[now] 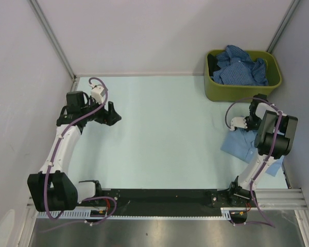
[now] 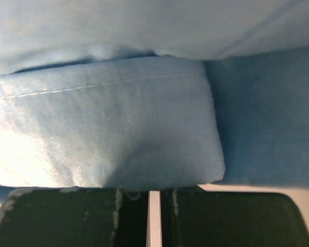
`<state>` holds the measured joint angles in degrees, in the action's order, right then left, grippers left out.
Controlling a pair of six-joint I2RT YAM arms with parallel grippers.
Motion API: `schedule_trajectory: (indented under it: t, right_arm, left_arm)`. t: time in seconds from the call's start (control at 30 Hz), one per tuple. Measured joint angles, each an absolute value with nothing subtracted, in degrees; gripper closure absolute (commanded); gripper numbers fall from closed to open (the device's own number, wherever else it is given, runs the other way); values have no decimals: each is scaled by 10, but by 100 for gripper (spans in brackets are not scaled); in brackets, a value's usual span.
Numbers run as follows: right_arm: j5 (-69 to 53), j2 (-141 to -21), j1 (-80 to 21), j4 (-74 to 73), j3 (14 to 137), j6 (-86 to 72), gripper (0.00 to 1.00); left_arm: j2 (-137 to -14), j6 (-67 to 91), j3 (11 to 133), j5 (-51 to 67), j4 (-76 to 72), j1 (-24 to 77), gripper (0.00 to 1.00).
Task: Fold and stack the long sleeve shirts
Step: Neatly place the folded shirt to the corner
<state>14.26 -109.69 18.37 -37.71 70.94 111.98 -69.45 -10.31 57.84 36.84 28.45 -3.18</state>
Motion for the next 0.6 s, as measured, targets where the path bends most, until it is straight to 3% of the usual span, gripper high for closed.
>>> schedule_trajectory:
  t: [0.03, 0.07, 0.1, 0.2, 0.27, 0.33, 0.5, 0.6]
  right_arm:
    - [140, -1097, 181, -371, 710, 1122, 96]
    - [138, -1099, 174, -370, 714, 1124, 83]
    - [134, -1101, 167, -371, 720, 1125, 80]
    - [116, -1114, 131, -381, 759, 1129, 80]
    - [95, -1115, 112, -393, 783, 1130, 90]
    - [71, -1112, 99, -409, 797, 1131, 92]
    - [46, -1093, 93, -443, 787, 1132, 80]
    - [48, -1092, 89, -452, 783, 1134, 43]
  left_arm:
    - [-695, -104, 578, 369, 284, -32, 16]
    - [-697, -105, 578, 369, 283, -32, 16]
    - [-699, -105, 578, 369, 283, -32, 16]
    - [-704, -106, 578, 375, 284, -32, 16]
    - [-705, -106, 578, 380, 284, -32, 16]
    - [-705, -107, 578, 387, 284, -32, 17]
    - [-721, -106, 578, 397, 282, -17, 17]
    - [-740, -104, 578, 398, 280, 10, 17]
